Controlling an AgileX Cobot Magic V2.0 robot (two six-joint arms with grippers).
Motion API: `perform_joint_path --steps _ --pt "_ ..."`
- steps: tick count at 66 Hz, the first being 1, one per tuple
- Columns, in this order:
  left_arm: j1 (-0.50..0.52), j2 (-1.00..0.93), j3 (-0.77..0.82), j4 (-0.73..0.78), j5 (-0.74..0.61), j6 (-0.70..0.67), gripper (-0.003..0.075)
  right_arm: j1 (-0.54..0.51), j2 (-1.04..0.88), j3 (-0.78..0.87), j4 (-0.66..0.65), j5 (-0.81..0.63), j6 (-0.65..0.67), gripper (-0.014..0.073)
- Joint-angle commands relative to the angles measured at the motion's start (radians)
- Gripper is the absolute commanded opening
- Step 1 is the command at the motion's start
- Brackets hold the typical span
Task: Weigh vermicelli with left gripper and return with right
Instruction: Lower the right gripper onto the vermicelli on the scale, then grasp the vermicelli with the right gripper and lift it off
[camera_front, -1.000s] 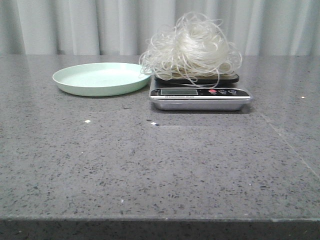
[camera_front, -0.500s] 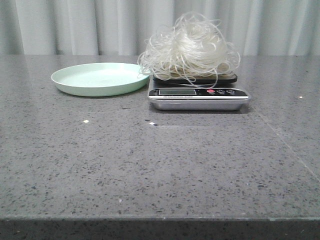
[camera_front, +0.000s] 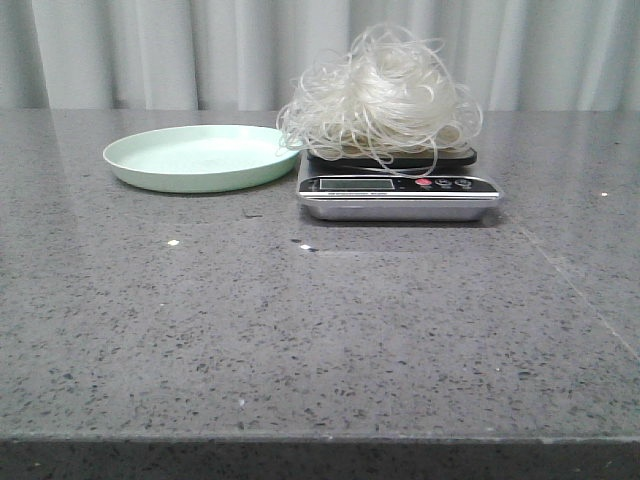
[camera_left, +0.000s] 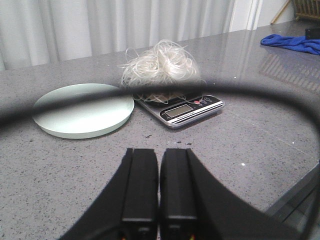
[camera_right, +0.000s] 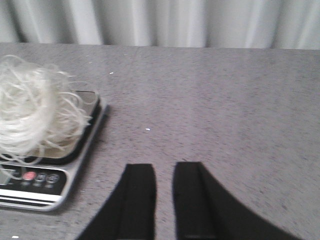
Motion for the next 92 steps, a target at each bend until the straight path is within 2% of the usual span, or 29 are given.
perform_joint_path --steps 1,2,6,10,26,37,56,76,81,86,87,88,89,91,92 --pt "0.0 0.012 -0.023 -0.013 -0.076 -0.011 0.0128 0.071 0.1 -0.165 0.0 0.03 -0.005 0.0449" --pt "0.0 0.012 -0.023 -0.013 -0.076 -0.011 0.0128 0.09 0.135 -0.195 -0.002 0.048 -0.005 0.0489" --pt "0.0 0.012 -0.023 -0.013 -0.076 -0.011 0.0128 0.139 0.204 -0.273 -0.013 0.087 -0.005 0.0549" --pt "0.0 0.012 -0.023 -0.013 -0.076 -0.011 0.0128 0.191 0.276 -0.359 -0.025 0.119 -0.005 0.0581" --pt "0.0 0.012 -0.023 -0.013 -0.076 -0.011 0.0128 0.324 0.572 -0.663 -0.033 0.196 -0.005 0.0587" --pt "0.0 0.012 -0.023 -0.013 -0.076 -0.011 0.0128 0.338 0.755 -0.852 -0.035 0.255 -0.005 0.0587" --pt "0.0 0.012 -0.023 -0.013 -0.076 -0.011 0.0128 0.337 1.055 -1.128 -0.035 0.483 -0.005 0.0587" --pt "0.0 0.012 -0.023 -0.013 -0.076 -0.011 0.0128 0.337 1.217 -1.262 -0.035 0.732 -0.005 0.0582" --pt "0.0 0.012 -0.023 -0.013 -0.076 -0.011 0.0128 0.337 1.236 -1.283 -0.034 0.781 -0.005 0.0531" --pt "0.0 0.012 -0.023 -0.013 -0.076 -0.011 0.0128 0.337 1.243 -1.296 -0.034 0.82 -0.005 0.037" --pt "0.0 0.012 -0.023 -0.013 -0.076 -0.011 0.0128 0.337 1.243 -1.3 -0.034 0.828 -0.005 0.0282" --pt "0.0 0.012 -0.023 -0.013 -0.076 -0.011 0.0128 0.337 1.243 -1.3 -0.034 0.828 -0.005 0.0282" --pt "0.0 0.012 -0.023 -0.013 -0.076 -0.011 0.0128 0.337 1.243 -1.306 -0.033 0.836 -0.005 0.019" --pt "0.0 0.012 -0.023 -0.013 -0.076 -0.011 0.0128 0.337 1.241 -1.31 -0.03 0.842 -0.005 0.0111" --pt "0.0 0.012 -0.023 -0.013 -0.076 -0.011 0.0128 0.337 1.24 -1.315 -0.027 0.846 -0.005 0.0123"
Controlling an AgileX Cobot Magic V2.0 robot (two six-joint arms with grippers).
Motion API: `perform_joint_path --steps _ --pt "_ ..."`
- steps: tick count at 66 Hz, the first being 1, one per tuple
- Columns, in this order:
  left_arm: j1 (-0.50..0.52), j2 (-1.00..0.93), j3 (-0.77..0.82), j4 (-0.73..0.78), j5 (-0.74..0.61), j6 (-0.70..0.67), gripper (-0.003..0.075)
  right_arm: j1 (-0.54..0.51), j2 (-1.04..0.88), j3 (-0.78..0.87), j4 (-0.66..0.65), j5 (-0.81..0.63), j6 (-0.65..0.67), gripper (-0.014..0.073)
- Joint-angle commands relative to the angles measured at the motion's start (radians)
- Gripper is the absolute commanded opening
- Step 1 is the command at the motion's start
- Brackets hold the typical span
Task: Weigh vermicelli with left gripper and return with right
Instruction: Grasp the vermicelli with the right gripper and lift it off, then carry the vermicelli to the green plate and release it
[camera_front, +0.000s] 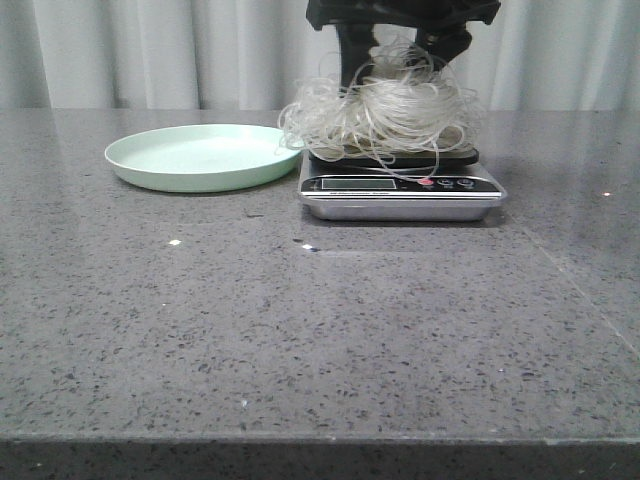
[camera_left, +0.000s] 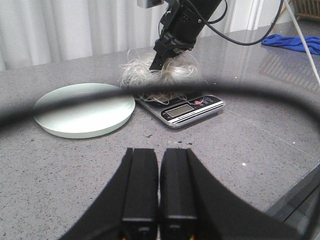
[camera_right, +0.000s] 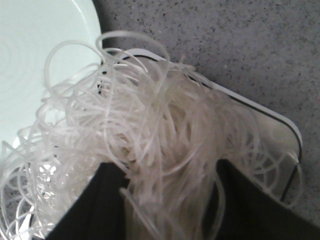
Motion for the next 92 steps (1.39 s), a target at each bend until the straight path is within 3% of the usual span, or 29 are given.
perform_joint_path --steps 1,5,23,34,53,62,69,73,92 --pt "0.0 0.012 -0.023 -0.013 -0.076 -0.011 0.0128 0.0 -0.03 -0.034 0.007 0.097 -0.005 0.0142" --pt "0.0 0.012 -0.023 -0.013 -0.076 -0.011 0.0128 0.0 -0.031 -0.07 0.007 0.119 -0.005 0.0174" --pt "0.0 0.012 -0.023 -0.013 -0.076 -0.011 0.0128 0.015 -0.036 -0.298 0.116 0.144 -0.005 0.0137" --pt "0.0 0.012 -0.023 -0.013 -0.076 -0.011 0.0128 0.067 -0.031 -0.344 0.203 0.019 -0.005 0.0137" --pt "0.0 0.012 -0.023 -0.013 -0.076 -0.011 0.0128 0.159 0.083 -0.359 0.204 -0.191 -0.005 0.0145" --pt "0.0 0.012 -0.023 -0.013 -0.076 -0.011 0.0128 0.166 0.135 -0.378 0.204 -0.208 -0.005 0.0244" --pt "0.0 0.012 -0.023 -0.013 -0.076 -0.011 0.0128 0.166 0.142 -0.378 0.204 -0.207 -0.005 0.0437" --pt "0.0 0.012 -0.023 -0.013 -0.076 -0.011 0.0128 0.166 0.132 -0.379 0.204 -0.222 -0.005 0.0506" --pt "0.0 0.012 -0.023 -0.013 -0.076 -0.011 0.0128 0.097 0.01 -0.364 0.182 -0.134 -0.005 0.054"
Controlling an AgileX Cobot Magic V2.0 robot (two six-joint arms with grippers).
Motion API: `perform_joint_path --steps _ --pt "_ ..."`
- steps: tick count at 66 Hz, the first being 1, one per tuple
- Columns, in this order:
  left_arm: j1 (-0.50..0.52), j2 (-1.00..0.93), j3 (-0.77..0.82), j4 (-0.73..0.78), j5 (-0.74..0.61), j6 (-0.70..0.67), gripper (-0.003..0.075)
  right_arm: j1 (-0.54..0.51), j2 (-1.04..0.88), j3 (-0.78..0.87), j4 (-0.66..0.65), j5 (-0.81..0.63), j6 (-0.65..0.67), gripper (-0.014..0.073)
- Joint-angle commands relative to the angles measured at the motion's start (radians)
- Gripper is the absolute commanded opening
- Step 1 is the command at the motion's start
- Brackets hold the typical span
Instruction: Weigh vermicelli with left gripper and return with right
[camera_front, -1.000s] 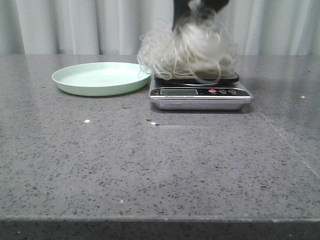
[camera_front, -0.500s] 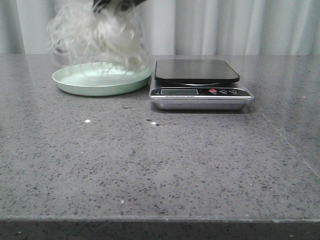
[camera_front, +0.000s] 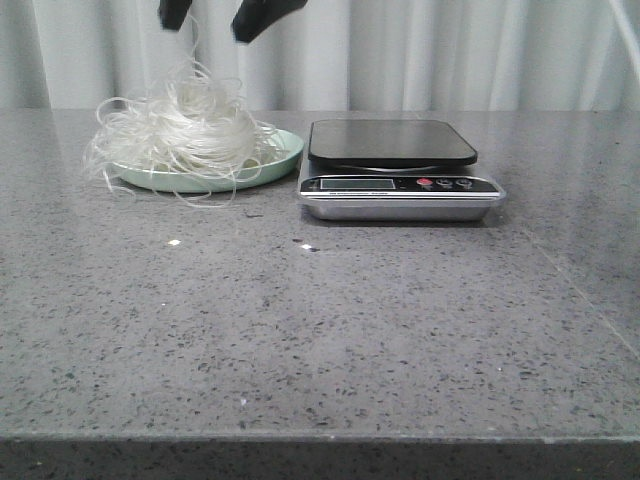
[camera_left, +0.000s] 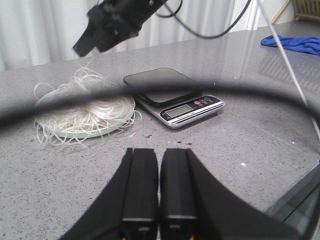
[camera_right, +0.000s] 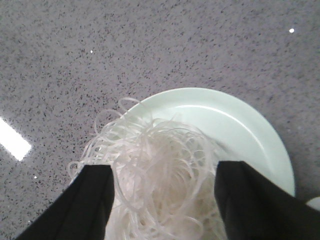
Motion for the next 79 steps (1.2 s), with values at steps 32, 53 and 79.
perform_joint_path --steps 32,53,79 --pt "0.0 0.012 -0.023 -0.013 -0.076 -0.011 0.0128 -0.202 -0.748 0.731 -0.045 -0.216 -0.077 0.054" --pt "0.0 0.012 -0.023 -0.013 -0.076 -0.011 0.0128 -0.204 -1.162 1.213 -0.097 -0.385 -0.077 0.054" --pt "0.0 0.012 -0.023 -0.013 -0.076 -0.011 0.0128 -0.204 -1.667 1.717 -0.097 -0.636 -0.076 0.0528"
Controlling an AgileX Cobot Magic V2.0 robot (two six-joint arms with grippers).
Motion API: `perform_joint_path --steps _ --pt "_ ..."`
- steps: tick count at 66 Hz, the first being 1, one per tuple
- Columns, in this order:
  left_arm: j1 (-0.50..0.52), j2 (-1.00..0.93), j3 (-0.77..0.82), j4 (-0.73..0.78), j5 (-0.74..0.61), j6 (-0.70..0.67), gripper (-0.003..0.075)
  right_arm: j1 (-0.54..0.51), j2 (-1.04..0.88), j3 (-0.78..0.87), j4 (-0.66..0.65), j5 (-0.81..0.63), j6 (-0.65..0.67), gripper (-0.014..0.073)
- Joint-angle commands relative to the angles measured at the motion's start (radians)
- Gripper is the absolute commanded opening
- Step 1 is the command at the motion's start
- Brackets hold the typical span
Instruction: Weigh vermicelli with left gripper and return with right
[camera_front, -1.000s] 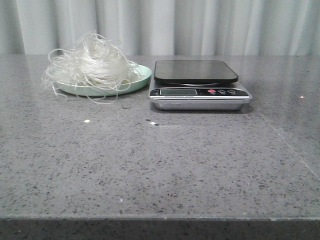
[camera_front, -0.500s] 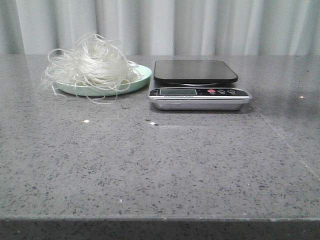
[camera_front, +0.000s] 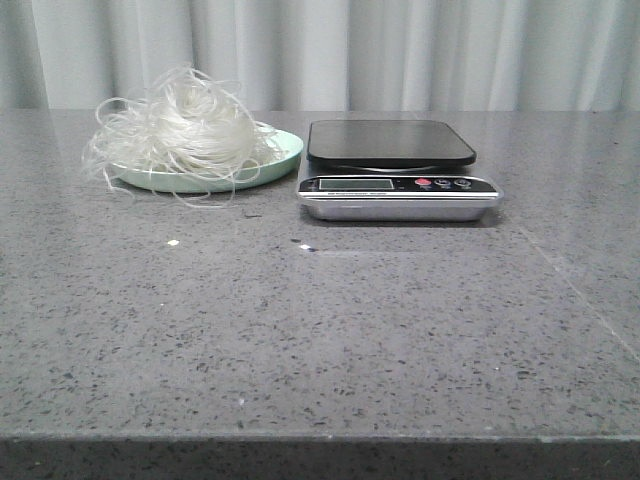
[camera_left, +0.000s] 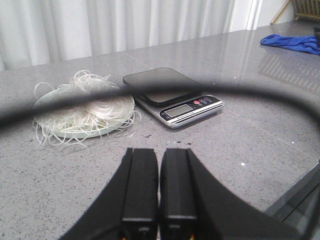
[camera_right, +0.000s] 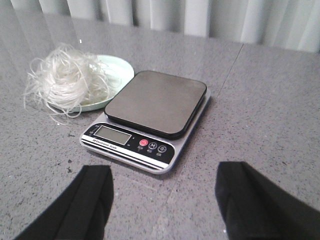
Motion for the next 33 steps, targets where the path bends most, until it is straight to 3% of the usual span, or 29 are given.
perform_joint_path --steps 1,7,14,19,33 --pt "0.0 0.012 -0.025 -0.013 -0.076 -0.011 0.0128 -0.004 -0.076 0.042 -0.008 -0.111 -0.009 0.0521" --pt "0.0 0.012 -0.025 -0.013 -0.076 -0.011 0.0128 -0.004 -0.127 0.076 -0.008 -0.128 -0.009 0.0412" --pt "0.0 0.012 -0.025 -0.013 -0.076 -0.011 0.0128 -0.004 -0.157 0.089 -0.008 -0.144 -0.009 0.0131" --pt "0.0 0.012 -0.025 -0.013 -0.076 -0.011 0.0128 -0.004 -0.158 0.089 -0.007 -0.142 -0.009 0.0167" --pt "0.0 0.012 -0.025 -0.013 -0.076 -0.011 0.0128 -0.004 -0.158 0.089 -0.005 -0.059 -0.009 0.0166"
